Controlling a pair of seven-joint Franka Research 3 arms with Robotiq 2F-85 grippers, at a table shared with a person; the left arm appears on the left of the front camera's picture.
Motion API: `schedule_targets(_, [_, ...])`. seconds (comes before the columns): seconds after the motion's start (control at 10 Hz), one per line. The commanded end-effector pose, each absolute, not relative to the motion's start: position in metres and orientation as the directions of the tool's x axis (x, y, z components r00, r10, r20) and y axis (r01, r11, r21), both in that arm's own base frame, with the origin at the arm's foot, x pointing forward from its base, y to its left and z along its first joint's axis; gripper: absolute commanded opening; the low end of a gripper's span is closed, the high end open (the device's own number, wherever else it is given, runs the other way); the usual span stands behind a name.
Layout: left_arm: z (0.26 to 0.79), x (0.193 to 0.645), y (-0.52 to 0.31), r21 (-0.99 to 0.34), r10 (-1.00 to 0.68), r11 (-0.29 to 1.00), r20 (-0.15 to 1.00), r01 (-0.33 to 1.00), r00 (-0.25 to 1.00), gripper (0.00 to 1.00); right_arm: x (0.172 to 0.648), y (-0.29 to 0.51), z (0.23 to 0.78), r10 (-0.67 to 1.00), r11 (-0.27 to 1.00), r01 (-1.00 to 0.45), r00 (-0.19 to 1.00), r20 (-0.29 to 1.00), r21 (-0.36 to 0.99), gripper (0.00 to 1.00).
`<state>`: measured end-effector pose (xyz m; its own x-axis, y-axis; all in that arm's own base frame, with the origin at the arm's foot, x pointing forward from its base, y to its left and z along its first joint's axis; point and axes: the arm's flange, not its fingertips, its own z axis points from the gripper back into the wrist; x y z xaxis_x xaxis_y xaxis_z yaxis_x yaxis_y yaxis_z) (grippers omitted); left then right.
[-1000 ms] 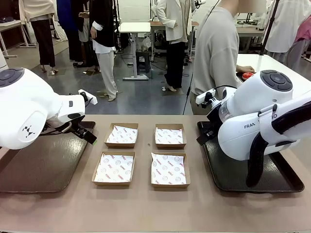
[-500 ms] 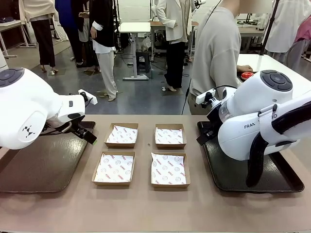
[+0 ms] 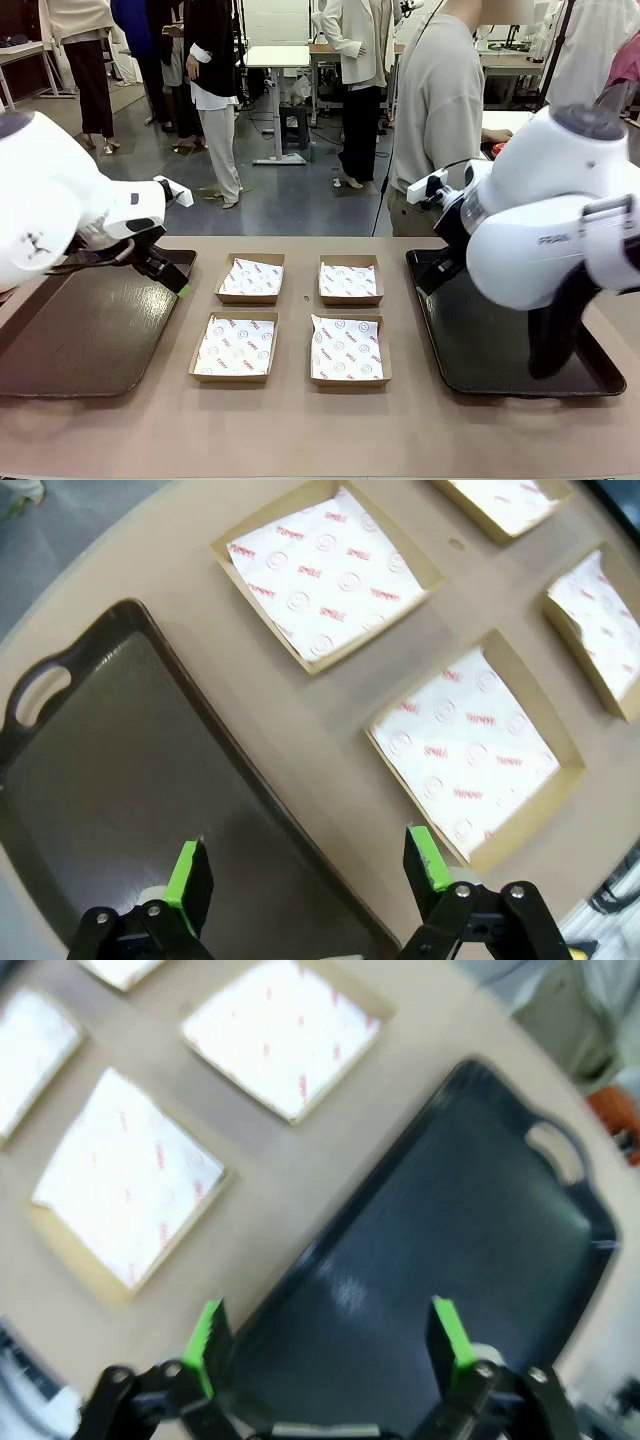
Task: Individually package the donuts and arrange them on the tray.
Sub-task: Pick up one Paper togo box.
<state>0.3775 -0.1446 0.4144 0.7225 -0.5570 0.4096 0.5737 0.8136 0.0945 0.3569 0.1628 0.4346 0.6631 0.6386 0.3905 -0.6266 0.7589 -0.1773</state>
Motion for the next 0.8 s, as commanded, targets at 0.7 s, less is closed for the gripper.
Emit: schedule_targets(0.7, [0.500,0.299,-0.121,0.046,-0.604,0.779,0.319,0.625,0.730,1.00,0.285,0.130,0.493,0.633,0.774,-0.618,0.740,0.228,-0.142,1.00])
